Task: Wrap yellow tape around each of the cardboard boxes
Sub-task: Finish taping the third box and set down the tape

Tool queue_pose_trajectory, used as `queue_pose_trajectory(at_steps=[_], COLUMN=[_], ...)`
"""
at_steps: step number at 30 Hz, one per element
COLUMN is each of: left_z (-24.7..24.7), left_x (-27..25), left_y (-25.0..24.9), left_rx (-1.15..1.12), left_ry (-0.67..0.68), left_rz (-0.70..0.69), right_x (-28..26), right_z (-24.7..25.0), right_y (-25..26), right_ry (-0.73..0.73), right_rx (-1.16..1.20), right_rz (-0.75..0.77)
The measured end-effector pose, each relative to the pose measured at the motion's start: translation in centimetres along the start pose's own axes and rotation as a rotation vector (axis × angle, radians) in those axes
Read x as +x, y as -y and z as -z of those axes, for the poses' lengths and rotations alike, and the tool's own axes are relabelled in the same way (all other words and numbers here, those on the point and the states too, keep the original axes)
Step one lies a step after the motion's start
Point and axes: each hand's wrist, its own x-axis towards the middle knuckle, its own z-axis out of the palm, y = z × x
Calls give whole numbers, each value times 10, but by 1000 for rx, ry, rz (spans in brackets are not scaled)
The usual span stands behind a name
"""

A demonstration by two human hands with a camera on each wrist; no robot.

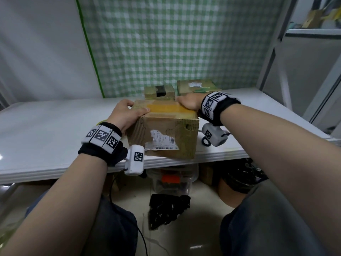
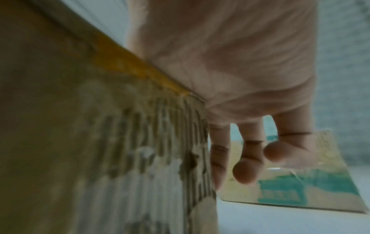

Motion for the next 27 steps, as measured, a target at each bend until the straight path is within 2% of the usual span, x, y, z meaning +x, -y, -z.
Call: queue_pose_trajectory(at_steps=[2, 5, 9, 13, 16, 20, 24, 27], left_z=[-1, 0, -2, -3, -2, -1, 1, 8], left_x=[2, 5, 3, 2, 1, 2, -7, -12], left_y=[1, 3, 0, -3, -4, 1, -2, -6], left_rx=[4, -6, -42, -57, -50, 7, 11, -62], left_ry=[-8, -10, 4, 15, 40, 25, -60, -143], left_rz=[-1, 14, 53, 99, 103, 48, -51, -95], right_x=[6, 20, 27, -2, -37, -56, -61, -61], right_z=[3, 2, 4, 14, 3, -12, -9, -7], right_y=[-3, -8, -13, -15, -19, -19, -19, -11], right_ry=[16, -44, -93, -141, -85, -86, -182, -347], right_rx=[50, 204, 138, 277, 340, 399, 540, 578], right_rz=[-5, -71, -60, 44, 16, 69, 120, 167])
